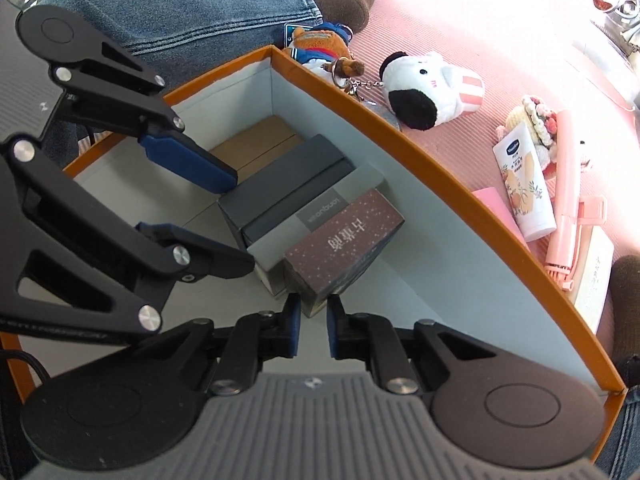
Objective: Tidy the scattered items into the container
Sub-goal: 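Lower the card box beside the gray book and open right tool, then withdraw both tools from the white box toward the remaining items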
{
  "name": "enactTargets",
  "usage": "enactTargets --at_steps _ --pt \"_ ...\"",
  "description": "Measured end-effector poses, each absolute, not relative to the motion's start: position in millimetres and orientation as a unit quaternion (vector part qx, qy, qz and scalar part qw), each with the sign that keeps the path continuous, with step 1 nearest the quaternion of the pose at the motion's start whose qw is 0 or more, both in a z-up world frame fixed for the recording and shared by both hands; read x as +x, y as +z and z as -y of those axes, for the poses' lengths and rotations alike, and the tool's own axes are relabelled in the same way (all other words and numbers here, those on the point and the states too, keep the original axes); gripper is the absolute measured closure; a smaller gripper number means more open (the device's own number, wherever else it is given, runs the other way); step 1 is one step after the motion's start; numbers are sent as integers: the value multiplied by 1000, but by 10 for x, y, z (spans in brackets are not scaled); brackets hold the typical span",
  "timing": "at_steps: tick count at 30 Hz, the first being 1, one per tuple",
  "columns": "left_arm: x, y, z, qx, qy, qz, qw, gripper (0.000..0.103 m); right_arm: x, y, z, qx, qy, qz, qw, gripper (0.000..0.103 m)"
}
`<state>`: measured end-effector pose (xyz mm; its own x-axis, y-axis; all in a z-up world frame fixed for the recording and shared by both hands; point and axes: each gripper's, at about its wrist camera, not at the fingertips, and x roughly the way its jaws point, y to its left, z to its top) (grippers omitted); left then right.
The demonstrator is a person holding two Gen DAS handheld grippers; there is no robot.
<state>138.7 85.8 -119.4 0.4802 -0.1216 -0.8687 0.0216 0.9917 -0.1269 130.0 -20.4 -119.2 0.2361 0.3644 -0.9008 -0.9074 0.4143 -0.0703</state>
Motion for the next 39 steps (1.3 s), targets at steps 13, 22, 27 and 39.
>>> enactTargets --at_steps 13,22,27,39 --pt "1380 -1179 -836 -45 -36 -511 858 52 1382 -1191 217 -332 434 -419 725 87" --pt "1281 -950 -946 -82 -27 -482 872 52 1412 -889 551 -291 417 -435 743 83" --pt "1307 -748 -1115 -113 -10 -449 887 52 1382 -614 942 -230 414 -440 764 82" --pt "1698 -490 -1471 -77 6 -443 893 52 2145 -116 1096 -92 369 -475 793 59"
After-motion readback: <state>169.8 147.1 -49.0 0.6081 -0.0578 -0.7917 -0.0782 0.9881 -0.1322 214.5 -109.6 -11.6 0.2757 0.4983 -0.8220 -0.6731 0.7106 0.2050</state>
